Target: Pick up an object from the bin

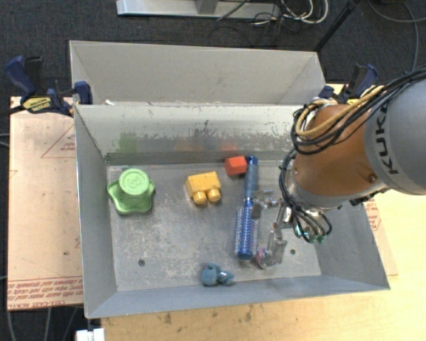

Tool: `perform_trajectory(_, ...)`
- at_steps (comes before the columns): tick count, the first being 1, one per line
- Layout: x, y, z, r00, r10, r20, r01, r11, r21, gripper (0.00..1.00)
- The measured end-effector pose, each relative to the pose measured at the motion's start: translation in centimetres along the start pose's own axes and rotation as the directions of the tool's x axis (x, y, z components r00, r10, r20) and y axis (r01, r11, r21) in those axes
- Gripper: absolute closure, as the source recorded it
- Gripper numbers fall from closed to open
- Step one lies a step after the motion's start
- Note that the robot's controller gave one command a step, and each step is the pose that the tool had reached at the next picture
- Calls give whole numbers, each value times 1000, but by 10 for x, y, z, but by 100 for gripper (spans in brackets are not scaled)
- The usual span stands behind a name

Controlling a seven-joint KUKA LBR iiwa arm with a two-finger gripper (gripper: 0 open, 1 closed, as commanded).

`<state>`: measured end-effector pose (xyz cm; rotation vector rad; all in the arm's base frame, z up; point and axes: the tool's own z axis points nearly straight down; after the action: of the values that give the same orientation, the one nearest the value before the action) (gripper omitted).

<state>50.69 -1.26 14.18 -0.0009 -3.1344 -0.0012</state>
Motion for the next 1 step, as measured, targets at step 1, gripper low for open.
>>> perform_trajectory(1, -2, 0, -4, 1000, -1, 7, 1, 1000, 0, 100)
